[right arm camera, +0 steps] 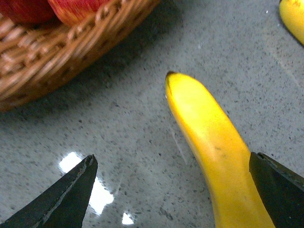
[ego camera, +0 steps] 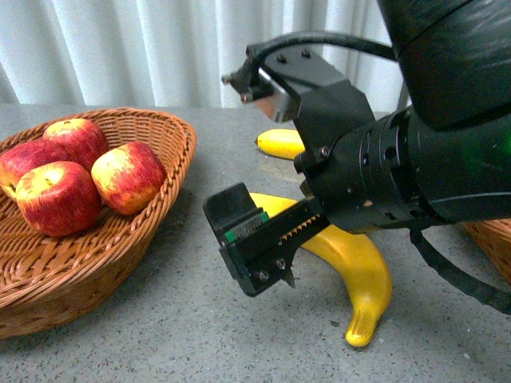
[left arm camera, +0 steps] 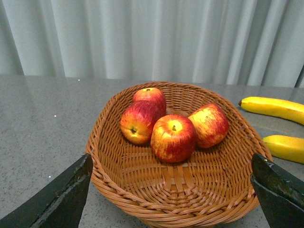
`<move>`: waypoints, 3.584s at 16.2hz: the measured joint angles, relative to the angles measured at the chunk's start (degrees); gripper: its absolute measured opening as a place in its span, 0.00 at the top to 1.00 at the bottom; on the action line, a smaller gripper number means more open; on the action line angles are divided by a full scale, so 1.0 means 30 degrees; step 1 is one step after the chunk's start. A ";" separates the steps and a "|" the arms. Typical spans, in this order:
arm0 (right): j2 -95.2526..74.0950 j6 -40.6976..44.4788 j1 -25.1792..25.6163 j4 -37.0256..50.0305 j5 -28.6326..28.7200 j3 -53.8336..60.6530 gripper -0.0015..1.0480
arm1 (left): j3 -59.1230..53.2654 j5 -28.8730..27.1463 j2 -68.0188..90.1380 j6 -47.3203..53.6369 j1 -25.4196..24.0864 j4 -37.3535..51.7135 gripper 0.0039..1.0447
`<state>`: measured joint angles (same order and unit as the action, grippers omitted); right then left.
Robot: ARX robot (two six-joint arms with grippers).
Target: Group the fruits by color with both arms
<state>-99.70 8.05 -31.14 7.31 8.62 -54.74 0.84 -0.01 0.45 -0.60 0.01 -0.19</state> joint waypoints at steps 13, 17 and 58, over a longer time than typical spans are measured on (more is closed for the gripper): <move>-0.2994 0.2659 0.0401 -0.2688 -0.1880 -0.2521 0.18 | 0.0000 0.0000 0.0000 0.0000 0.0000 0.0000 0.06; -0.3009 0.2783 0.0707 -0.2543 -0.2062 -0.2477 0.48 | 0.0000 0.0000 0.0000 0.0000 0.0000 0.0000 0.06; -0.8735 0.0896 0.4889 -0.4102 -0.0991 -1.3959 0.06 | 0.0000 0.0000 0.0000 0.0000 0.0000 0.0000 0.06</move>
<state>-125.91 10.74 -16.47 -4.99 5.65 -96.62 0.84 -0.01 0.45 -0.60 0.01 -0.19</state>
